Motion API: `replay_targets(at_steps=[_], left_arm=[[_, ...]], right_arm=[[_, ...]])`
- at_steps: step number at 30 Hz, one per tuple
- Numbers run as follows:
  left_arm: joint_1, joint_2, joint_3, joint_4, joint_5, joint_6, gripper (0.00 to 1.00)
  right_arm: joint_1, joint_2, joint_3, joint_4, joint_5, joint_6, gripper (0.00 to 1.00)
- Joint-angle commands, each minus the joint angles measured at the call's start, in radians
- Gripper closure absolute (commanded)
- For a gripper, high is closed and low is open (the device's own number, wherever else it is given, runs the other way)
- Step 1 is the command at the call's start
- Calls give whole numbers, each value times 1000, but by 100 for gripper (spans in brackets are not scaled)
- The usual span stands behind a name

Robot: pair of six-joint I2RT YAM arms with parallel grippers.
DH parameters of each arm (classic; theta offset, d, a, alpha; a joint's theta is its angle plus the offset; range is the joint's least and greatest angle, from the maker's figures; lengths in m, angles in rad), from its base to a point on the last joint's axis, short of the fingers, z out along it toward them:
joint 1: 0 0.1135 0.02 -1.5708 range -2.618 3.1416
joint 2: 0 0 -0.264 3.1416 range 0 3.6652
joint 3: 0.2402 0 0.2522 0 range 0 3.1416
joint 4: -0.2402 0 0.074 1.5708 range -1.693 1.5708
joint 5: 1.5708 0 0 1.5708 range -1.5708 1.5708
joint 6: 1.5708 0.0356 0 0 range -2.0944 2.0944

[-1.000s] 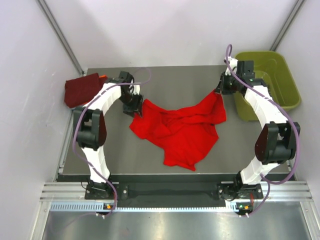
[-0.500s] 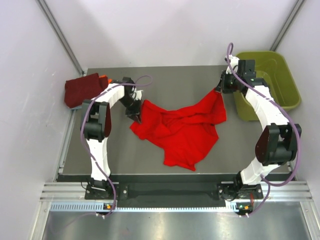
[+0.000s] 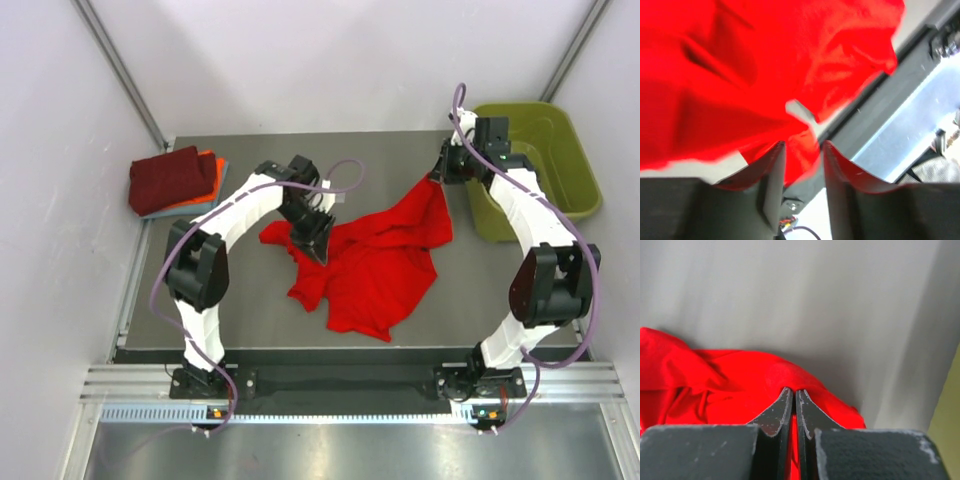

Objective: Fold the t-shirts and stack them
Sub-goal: Flatten the tshirt out

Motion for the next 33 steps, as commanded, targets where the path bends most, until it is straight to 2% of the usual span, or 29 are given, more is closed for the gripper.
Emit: replay_targets(at_steps=[1,5,6,10,17,28,33], left_arm=[[28,26,88,-8,-95,16,56],[123,-40,38,74,-158,-50,54],[179,-61,19,81,-158,-61,55],[284,-68,-67,65,-63,-101,57],[298,-35,-145,85,29,-113,57],[299,63,-67,90,51,-119,57],[299,72,-63,107,37,-129,62]], right_arm=[[15,19,82,44,-18,12,100],[17,24,82,49,-18,15,100],[17,21,71,50,-20,14,100],[18,18,45,59,-20,14,100],[29,30,61,53,-9,10,100],[44,33,74,47,9,1,100],[47,38,74,50,9,3,100]])
